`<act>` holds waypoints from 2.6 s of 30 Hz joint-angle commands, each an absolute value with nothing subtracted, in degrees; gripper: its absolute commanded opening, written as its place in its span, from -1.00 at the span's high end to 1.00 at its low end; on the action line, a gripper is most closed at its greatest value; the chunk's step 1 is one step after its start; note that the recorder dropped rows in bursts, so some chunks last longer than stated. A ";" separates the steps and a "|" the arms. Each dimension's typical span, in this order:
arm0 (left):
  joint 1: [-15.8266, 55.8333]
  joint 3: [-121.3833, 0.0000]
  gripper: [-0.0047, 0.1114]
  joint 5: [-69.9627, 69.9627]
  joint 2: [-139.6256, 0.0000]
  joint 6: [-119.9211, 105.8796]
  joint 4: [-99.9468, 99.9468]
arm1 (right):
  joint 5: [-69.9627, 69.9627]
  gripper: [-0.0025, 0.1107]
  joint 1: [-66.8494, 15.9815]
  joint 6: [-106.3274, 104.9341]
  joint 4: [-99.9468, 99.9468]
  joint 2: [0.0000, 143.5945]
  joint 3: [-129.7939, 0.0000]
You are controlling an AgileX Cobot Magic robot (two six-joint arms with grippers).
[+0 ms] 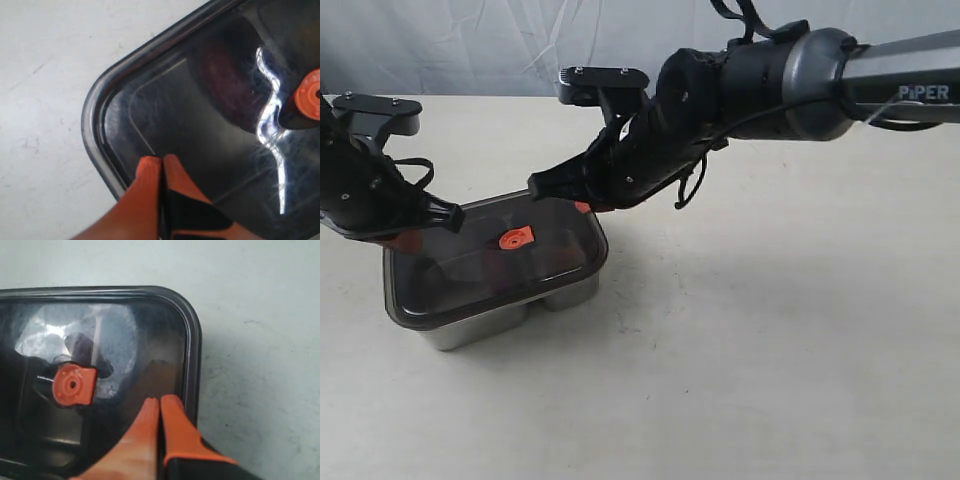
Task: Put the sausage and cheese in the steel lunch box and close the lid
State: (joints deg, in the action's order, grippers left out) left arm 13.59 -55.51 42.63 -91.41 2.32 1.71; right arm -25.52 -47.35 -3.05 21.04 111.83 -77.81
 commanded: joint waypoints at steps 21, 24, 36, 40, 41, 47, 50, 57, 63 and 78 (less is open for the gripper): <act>13.70 -55.51 0.92 51.52 -91.34 -16.88 13.74 | -41.26 0.97 -44.67 -12.40 18.95 124.48 -99.83; 13.70 -55.18 0.92 51.64 -91.34 -16.88 13.74 | -42.36 0.97 -44.67 -13.56 20.98 126.07 -102.11; 13.70 -55.19 0.92 52.83 -95.73 -16.88 13.63 | -45.94 0.97 -44.67 -13.56 21.51 130.59 -103.79; 13.70 -55.19 0.92 53.54 -97.48 -16.88 13.89 | -46.23 0.97 -44.67 -13.56 21.51 130.88 -103.79; 13.70 -55.19 0.92 53.84 -97.98 -16.88 13.89 | -46.23 0.97 -44.67 -13.56 21.51 130.88 -103.79; 13.70 -55.16 0.92 53.95 -99.65 -16.78 14.01 | -46.91 0.97 -44.67 -13.56 21.51 131.59 -103.79; 13.70 -55.16 0.92 53.95 -99.65 -16.78 14.01 | -47.85 0.97 -44.67 -13.56 21.99 132.78 -103.79; 13.70 -55.16 0.92 53.95 -99.65 -16.78 14.01 | -48.52 0.97 -44.67 -13.56 22.99 135.32 -103.79; 13.70 -55.16 0.92 53.83 -99.65 -16.78 14.01 | -49.00 0.97 -44.67 -13.56 22.99 134.43 -103.79; 13.70 -56.50 0.92 51.50 -98.23 -16.67 14.46 | -47.36 0.97 -44.67 -13.56 21.88 128.80 -100.68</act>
